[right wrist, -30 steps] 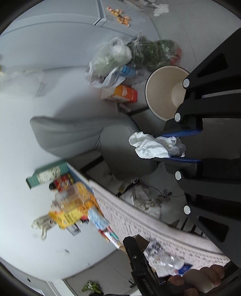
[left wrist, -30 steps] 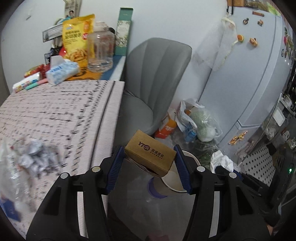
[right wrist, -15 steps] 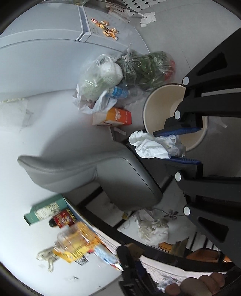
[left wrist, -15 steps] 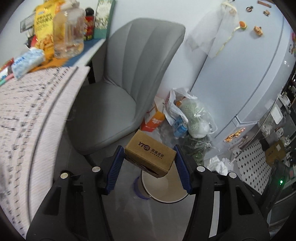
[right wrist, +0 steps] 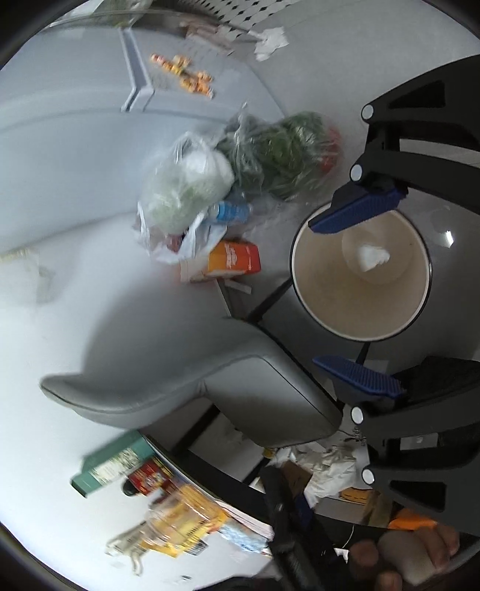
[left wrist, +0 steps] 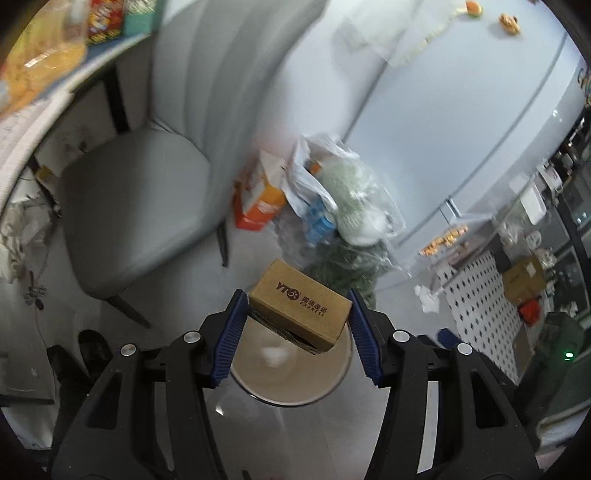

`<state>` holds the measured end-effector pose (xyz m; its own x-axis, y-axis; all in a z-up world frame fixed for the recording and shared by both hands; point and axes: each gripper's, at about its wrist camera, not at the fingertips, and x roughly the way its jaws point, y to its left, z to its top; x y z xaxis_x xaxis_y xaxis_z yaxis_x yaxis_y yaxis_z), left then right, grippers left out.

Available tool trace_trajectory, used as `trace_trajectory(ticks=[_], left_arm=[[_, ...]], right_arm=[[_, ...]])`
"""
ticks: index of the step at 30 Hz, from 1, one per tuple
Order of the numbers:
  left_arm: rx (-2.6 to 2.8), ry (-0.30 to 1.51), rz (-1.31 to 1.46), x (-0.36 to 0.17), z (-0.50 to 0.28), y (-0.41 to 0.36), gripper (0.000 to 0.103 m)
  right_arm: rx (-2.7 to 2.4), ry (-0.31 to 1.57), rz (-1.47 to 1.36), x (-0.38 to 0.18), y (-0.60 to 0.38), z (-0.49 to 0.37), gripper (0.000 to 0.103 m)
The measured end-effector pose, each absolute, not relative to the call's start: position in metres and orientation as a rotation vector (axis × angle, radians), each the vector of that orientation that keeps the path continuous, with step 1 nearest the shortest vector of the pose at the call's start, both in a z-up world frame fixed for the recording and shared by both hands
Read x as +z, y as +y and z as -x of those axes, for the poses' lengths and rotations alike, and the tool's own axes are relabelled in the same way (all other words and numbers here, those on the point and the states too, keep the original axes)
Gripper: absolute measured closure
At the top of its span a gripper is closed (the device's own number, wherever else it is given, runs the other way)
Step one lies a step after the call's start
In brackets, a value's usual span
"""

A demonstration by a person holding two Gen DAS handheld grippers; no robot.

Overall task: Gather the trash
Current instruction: 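Move both tools back from the bin to the table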

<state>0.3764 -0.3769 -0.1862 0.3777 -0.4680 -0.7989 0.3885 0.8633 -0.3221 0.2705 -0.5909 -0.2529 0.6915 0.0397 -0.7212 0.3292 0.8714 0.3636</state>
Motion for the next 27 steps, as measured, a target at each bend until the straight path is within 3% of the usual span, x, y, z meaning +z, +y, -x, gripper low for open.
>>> trace_trajectory(ticks=[2, 5, 6, 19, 27], left_arm=[[-0.582, 1.077, 0.093, -0.192, -0.377, -0.389, 0.046], [-0.616, 1.062, 0.103, -0.189, -0.374, -0.399, 0.012], [-0.608, 1.042, 0.096, -0.186, -0.372, -0.399, 0.007], [-0.547, 0.824, 0.103, -0.106, -0.329, -0.321, 0.006], [-0.474, 0.672, 0.152, -0.052, -0.279, -0.239, 0.006]], right_arm=[[-0.209, 0.792, -0.508, -0.248, -0.601, -0.258, 0.028], [-0.258, 0.787, -0.524, -0.241, -0.614, -0.239, 0.026], [-0.262, 0.787, -0.522, -0.24, -0.615, -0.236, 0.026], [-0.174, 0.736, -0.526, -0.201, -0.563, -0.218, 0.008], [-0.085, 0.655, -0.479, -0.137, -0.506, -0.203, 0.008]])
